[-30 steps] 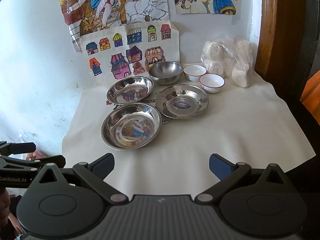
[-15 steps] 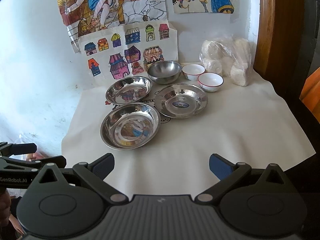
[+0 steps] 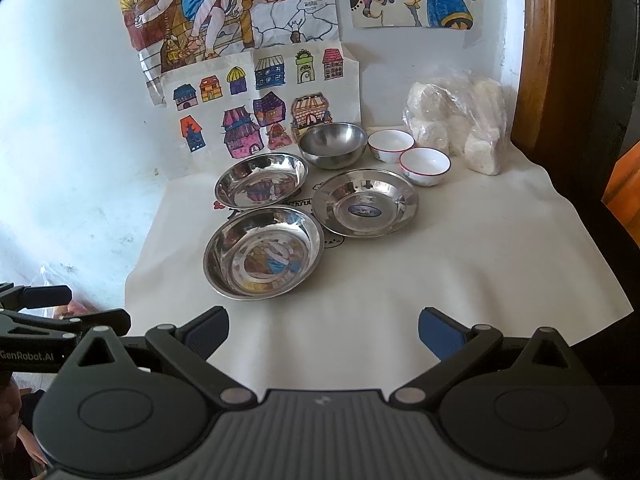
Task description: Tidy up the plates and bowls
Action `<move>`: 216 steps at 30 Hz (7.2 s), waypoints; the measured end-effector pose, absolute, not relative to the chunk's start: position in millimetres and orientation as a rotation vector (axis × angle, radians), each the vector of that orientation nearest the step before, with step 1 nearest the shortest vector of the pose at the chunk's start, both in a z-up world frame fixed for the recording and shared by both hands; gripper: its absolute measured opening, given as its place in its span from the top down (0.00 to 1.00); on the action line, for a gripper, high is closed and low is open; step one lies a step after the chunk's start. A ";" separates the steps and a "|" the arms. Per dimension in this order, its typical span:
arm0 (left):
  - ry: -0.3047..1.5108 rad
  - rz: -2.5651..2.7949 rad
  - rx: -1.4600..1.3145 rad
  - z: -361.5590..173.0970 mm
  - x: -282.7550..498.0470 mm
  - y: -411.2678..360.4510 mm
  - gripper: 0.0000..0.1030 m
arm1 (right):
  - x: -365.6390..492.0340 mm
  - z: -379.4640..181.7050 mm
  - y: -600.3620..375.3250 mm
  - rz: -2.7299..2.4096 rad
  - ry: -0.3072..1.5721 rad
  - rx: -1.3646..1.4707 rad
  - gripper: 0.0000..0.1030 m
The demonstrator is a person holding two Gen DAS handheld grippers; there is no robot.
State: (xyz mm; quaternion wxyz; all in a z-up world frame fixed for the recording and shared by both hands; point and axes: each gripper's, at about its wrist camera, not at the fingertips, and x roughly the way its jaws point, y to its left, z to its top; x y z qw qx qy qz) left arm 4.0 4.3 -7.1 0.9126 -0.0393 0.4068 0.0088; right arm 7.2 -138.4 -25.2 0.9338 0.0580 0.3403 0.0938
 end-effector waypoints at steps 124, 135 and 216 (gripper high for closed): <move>1.131 0.142 -0.346 -80.0 230.6 94.1 0.91 | 253.6 -95.5 -107.7 0.550 0.961 -0.043 0.80; 1.170 0.130 -0.286 -91.6 210.4 76.0 0.88 | 231.2 -103.9 -102.8 0.541 0.981 -0.126 0.80; 1.190 -0.051 0.325 -118.9 372.7 -88.1 0.01 | 283.8 -144.7 -247.6 0.323 0.949 0.043 0.00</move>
